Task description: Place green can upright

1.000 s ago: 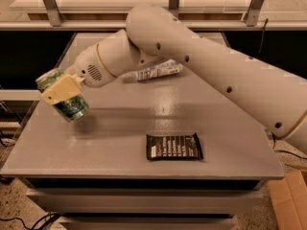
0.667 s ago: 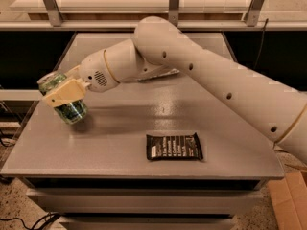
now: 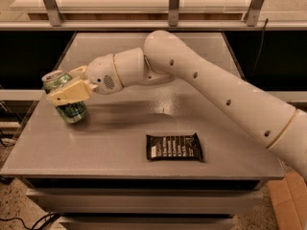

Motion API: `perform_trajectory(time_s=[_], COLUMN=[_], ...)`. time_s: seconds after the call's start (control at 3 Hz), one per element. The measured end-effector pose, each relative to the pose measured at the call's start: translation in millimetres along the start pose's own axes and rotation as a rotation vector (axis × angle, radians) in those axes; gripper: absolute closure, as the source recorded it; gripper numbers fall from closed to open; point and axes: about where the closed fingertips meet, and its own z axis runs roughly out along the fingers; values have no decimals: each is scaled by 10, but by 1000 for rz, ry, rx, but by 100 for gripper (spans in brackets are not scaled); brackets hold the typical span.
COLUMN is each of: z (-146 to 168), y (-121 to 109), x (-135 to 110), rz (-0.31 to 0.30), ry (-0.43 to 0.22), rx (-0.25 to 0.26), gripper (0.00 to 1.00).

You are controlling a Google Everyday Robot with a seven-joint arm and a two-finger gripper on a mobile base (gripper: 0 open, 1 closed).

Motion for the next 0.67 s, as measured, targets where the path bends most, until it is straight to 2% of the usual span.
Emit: perform_trajectory(time_s=[0.33,0.67], z=[-30,-61], y=[-21,-25], x=[-34,-71], rz=[-15,-42], ry=[-30,-45], rx=[-7,-3], gripper=[83,61])
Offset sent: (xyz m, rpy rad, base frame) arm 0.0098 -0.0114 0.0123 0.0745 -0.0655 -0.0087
